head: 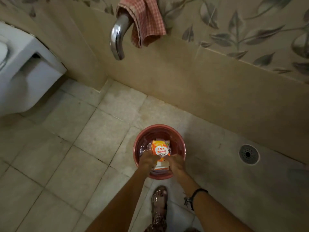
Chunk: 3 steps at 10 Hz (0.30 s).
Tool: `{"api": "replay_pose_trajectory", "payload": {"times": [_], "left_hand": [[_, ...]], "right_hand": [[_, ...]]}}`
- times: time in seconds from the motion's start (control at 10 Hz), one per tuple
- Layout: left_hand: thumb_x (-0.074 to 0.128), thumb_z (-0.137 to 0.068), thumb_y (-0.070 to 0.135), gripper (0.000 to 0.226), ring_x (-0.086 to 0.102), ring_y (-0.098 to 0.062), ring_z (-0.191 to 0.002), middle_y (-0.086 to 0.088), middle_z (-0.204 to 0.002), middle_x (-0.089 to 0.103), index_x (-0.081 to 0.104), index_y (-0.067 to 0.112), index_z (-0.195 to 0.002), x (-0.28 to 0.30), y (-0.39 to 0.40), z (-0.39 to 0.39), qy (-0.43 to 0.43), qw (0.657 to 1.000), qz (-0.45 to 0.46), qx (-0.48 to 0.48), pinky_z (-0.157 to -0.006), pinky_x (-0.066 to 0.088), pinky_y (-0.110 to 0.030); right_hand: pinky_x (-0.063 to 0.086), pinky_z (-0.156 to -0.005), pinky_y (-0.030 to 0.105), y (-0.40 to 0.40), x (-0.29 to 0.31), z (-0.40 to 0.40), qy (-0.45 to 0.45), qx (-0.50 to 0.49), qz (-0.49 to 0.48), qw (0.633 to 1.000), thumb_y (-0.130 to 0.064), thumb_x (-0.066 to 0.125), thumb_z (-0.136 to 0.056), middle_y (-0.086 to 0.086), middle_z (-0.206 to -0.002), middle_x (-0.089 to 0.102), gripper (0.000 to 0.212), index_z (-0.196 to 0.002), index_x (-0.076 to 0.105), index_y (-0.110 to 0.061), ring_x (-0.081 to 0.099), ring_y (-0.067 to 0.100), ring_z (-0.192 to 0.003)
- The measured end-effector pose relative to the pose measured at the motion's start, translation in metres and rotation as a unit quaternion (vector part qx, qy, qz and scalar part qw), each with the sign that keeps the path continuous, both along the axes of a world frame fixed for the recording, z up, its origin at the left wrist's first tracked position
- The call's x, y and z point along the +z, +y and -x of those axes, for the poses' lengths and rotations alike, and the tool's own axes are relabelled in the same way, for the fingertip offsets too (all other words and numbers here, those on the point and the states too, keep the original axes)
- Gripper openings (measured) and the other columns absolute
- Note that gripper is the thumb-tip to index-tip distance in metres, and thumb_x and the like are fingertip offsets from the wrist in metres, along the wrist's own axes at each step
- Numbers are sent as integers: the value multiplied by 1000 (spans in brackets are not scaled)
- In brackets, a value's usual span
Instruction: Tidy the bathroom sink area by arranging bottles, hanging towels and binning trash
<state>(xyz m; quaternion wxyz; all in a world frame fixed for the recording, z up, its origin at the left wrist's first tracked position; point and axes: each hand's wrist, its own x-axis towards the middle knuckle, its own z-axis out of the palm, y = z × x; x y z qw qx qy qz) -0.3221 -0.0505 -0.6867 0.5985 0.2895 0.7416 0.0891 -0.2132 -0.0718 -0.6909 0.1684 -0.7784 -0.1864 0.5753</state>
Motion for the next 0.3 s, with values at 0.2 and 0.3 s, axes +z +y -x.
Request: {"api": "replay_pose_trajectory", "payload": {"times": [0.2,0.3], "left_hand": [[68,-72,-10,35,62,-35,-102,-25,-108,64,57,-7,-105,-46,-14,11,18,999,-25,-33,-81,49,-35],[66,-73,-8,28,62,-35,-104,-25,-110,63,57,-1,-98,-54,-22,15,33,995,-49,-74,-79,48,-35]], "right_hand": [[42,-63,23,-5,-46,7,-11,55,35,998,-11,73,-75,14,-103,65,45,-117,60,2,60,22,-92],[45,-83,30,-5,-51,11,-66,101,23,992,-15,72,-75,16,-121,62,53,-124,54,-2,60,30,-110]]}}
